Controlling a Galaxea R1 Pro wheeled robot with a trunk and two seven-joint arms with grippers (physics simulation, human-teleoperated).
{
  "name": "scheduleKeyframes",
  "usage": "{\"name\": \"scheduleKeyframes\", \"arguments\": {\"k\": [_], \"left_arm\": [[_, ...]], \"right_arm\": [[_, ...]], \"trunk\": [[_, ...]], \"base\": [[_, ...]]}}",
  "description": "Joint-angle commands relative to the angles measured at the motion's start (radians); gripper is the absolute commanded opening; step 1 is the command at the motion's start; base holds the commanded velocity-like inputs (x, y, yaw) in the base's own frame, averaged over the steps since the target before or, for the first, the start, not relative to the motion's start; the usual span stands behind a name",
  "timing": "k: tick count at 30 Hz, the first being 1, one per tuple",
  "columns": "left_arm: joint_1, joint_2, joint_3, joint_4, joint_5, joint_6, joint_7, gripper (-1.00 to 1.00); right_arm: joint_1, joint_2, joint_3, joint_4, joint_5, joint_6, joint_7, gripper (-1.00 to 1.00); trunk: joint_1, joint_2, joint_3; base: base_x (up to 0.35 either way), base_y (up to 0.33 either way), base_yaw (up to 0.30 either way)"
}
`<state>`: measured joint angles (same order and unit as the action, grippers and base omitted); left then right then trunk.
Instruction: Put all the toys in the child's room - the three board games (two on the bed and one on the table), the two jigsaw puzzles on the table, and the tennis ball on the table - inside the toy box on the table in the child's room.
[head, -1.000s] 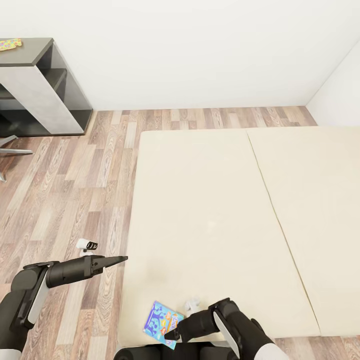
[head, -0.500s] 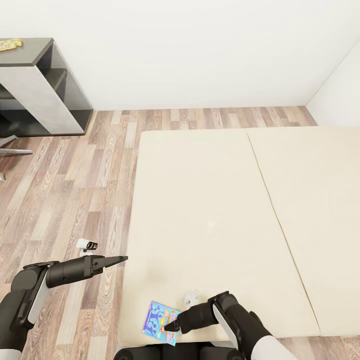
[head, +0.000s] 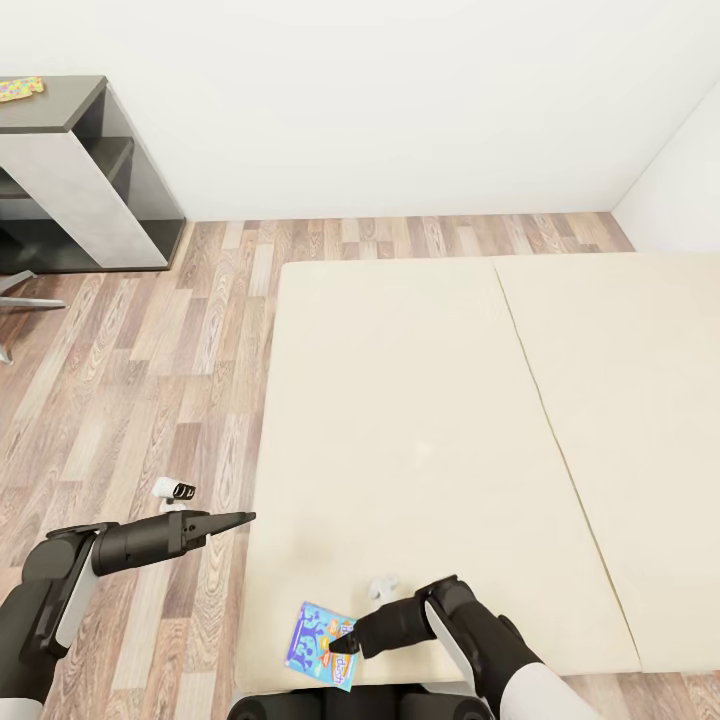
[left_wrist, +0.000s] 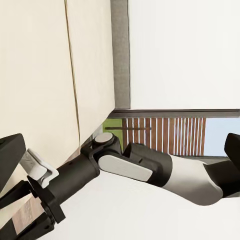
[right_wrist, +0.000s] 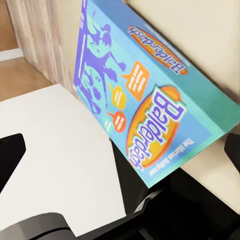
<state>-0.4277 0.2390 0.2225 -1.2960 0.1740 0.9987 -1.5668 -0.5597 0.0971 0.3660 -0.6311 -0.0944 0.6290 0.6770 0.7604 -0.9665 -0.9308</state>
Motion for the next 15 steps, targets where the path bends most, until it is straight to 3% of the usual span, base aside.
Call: {"name": "scheduleKeyframes", "arguments": {"k": [1, 9, 15], "left_arm": [[0.000, 0.000, 0.000, 0.000, -0.001, 0.011, -0.004, 1.00], [0.000, 0.000, 0.000, 0.000, -0.001, 0.011, -0.004, 1.00], [0.000, 0.000, 0.000, 0.000, -0.001, 0.011, -0.004, 1.00]], "right_arm": [[-0.001, 0.000, 0.002, -0.001, -0.010, 0.008, -0.004, 1.00], [-0.001, 0.001, 0.002, -0.001, -0.010, 0.002, -0.005, 1.00], [0.000, 0.024, 0.007, -0.001, -0.009, -0.003, -0.005, 1.00]], "trunk": [[0.000, -0.001, -0.001], [0.000, -0.001, -0.001], [0.000, -0.001, -0.001]], "base": [[0.000, 0.000, 0.000], [0.000, 0.000, 0.000], [0.000, 0.000, 0.000]]}}
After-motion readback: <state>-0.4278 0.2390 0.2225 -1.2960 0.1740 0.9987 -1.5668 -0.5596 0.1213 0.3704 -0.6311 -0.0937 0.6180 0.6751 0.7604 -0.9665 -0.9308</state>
